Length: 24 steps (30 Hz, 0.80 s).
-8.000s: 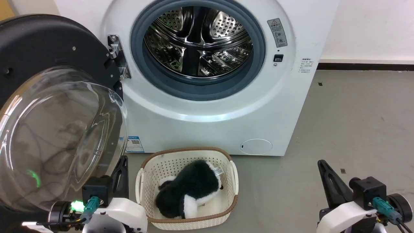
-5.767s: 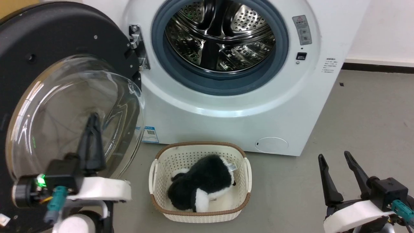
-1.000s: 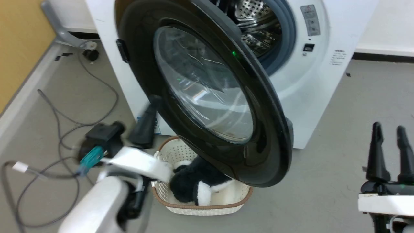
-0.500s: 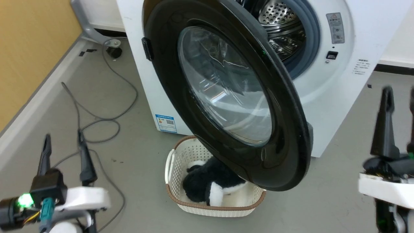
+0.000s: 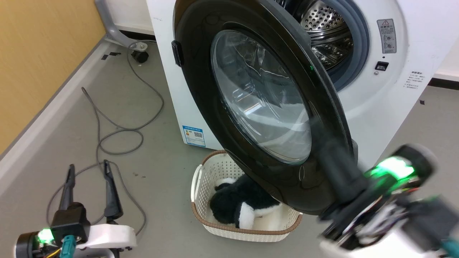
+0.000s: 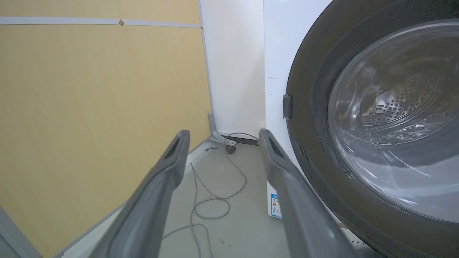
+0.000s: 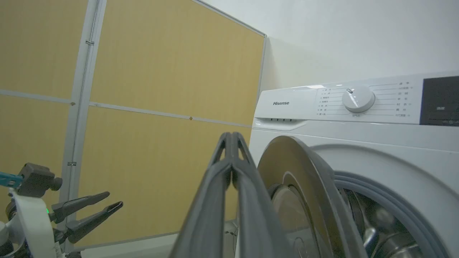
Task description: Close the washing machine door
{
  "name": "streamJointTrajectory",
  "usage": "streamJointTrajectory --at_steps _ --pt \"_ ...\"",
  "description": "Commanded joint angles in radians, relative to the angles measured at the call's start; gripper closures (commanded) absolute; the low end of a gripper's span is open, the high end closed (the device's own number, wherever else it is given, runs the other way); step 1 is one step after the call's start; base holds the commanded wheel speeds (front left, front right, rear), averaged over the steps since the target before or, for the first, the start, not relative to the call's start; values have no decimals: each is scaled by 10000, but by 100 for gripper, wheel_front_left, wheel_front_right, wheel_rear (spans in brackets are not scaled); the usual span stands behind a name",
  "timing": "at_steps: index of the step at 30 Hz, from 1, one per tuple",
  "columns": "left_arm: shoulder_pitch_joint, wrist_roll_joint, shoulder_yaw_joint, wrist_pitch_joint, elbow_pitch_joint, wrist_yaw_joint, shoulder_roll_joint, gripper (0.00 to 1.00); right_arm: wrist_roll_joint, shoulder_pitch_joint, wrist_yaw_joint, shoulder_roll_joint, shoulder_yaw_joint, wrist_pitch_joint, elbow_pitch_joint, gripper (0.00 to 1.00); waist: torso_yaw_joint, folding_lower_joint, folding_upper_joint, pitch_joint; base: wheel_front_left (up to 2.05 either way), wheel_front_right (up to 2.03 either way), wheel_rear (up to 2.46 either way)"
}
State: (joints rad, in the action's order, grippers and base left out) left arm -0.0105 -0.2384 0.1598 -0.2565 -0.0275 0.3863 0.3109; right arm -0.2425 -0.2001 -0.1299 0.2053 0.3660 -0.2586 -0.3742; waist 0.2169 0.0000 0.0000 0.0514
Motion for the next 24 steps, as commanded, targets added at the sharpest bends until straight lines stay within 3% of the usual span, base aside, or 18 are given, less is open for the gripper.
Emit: streamJointTrajectory --at_steps 1,4,9,17,24 --pt "48 110 -24 -52 -18 -92 -100 0 192 87 -8 225 347 -32 336 100 -3 0 0 5 0 0 0" --pt "-27 263 -37 -53 2 -245 -248 0 495 308 -8 497 884 -32 1072 100 -30 0 0 26 0 0 0" --pt "-158 470 -118 -53 67 -461 -497 0 555 760 -8 523 777 -32 2341 100 -147 0 0 145 0 0 0" --pt "-331 765 -257 -53 126 -764 -882 0 611 912 -8 309 -628 -32 3912 100 -351 0 0 509 0 0 0" --pt "-515 977 -307 -53 166 -1010 -1195 0 698 720 -8 9 -1853 -32 4241 100 -379 0 0 853 0 0 0"
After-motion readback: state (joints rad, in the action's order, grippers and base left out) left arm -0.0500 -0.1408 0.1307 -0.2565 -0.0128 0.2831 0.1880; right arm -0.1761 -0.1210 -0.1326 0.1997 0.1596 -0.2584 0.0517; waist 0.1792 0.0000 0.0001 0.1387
